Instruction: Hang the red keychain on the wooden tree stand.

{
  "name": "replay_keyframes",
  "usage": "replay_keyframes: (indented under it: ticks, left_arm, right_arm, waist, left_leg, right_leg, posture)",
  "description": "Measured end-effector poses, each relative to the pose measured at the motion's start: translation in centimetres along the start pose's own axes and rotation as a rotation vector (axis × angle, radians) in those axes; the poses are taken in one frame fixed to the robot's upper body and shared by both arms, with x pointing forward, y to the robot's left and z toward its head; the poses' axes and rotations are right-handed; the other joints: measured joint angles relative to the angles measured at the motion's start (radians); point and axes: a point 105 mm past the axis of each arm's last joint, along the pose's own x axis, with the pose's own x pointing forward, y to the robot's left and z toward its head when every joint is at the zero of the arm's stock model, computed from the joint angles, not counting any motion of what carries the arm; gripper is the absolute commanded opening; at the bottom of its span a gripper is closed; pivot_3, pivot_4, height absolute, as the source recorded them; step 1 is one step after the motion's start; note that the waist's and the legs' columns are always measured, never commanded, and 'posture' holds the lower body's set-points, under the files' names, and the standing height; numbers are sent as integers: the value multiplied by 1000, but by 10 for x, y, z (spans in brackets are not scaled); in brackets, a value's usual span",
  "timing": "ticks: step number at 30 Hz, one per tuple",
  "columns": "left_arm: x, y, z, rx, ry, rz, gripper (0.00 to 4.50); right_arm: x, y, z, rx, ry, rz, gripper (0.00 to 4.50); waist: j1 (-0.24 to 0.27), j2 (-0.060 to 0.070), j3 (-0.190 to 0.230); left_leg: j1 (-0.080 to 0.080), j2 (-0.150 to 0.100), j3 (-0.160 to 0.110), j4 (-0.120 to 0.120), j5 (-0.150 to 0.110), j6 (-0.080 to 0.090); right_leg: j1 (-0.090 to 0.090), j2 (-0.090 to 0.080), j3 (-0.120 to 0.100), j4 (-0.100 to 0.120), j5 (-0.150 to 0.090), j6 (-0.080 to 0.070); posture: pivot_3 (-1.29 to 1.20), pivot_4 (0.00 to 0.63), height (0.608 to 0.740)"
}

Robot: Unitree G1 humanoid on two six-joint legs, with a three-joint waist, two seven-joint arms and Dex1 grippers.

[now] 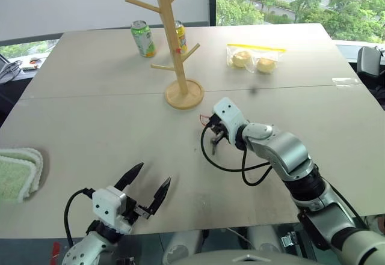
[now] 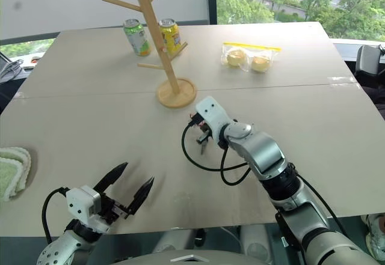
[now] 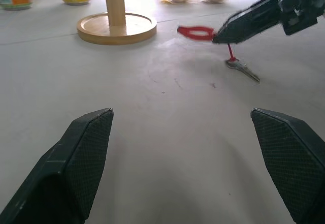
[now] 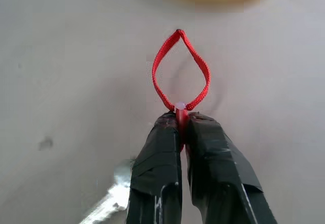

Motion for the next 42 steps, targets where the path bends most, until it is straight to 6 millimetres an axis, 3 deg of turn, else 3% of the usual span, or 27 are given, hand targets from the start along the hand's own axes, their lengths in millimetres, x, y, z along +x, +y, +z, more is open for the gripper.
replay_keyframes:
  ticks: [3, 5, 10, 12, 13, 21, 27, 42]
  left_arm:
    - [31, 2, 39, -2, -132, 17, 4500]
    - [43, 0, 65, 9, -205, 7, 4500]
    - [82, 3, 117, -30, -308, 22, 4500]
    - [90, -1, 142, -31, -359, 13, 4500]
    - [91, -2, 145, -35, -363, 13, 4500]
    - [96, 2, 148, -103, -275, 67, 4500]
    - [91, 4, 138, -130, -205, 111, 4500]
    - [90, 6, 139, -135, -203, 118, 4500]
  right_arm:
    - [-29, -20, 54, -40, -312, -1, 68]
    - [-43, -21, 77, -82, -438, 9, 68]
    - [-53, -28, 111, -147, -596, 25, 68]
    - [-56, -24, 127, -192, -647, 44, 68]
    - [-56, -25, 130, -199, -655, 45, 68]
    - [-33, -22, 128, -207, -624, 87, 68]
    - [-23, -16, 129, -235, -615, 104, 68]
    - [1, -16, 122, -226, -575, 123, 68]
  waist:
    - [5, 0, 1]
    - [-4, -1, 0]
    - [-3, 0, 1]
    - [-5, 0, 0]
    - [-6, 0, 0]
    - [-4, 0, 0]
    - [-2, 0, 0]
    - [-2, 0, 0]
  left_leg:
    - [0, 0, -2, 2, 0, 0]
    - [1, 0, 0, 2, 0, 0]
    - [1, 1, 0, 3, 2, -2]
    - [2, 1, 1, 3, 2, -2]
    - [2, 1, 2, 3, 2, -2]
    - [2, 3, 2, 3, 3, -2]
    - [2, 3, 2, 3, 2, -3]
    - [2, 4, 3, 3, 2, -4]
  right_leg:
    - [2, 2, -4, 0, 3, 4]
    - [3, 3, -2, 0, 3, 5]
    - [1, 5, -1, 4, 7, -1]
    - [1, 6, 0, 4, 8, -3]
    - [1, 6, 2, 4, 8, -3]
    - [0, 9, 5, 5, 9, -5]
    - [0, 10, 5, 5, 9, -6]
    - [-1, 11, 6, 5, 10, -7]
  posture:
    - [0, 150, 740]
    - [0, 150, 740]
    - [0, 150, 740]
    - [0, 150, 740]
    - [0, 150, 740]
    - [0, 150, 740]
    - [0, 150, 740]
    - [0, 150, 740]
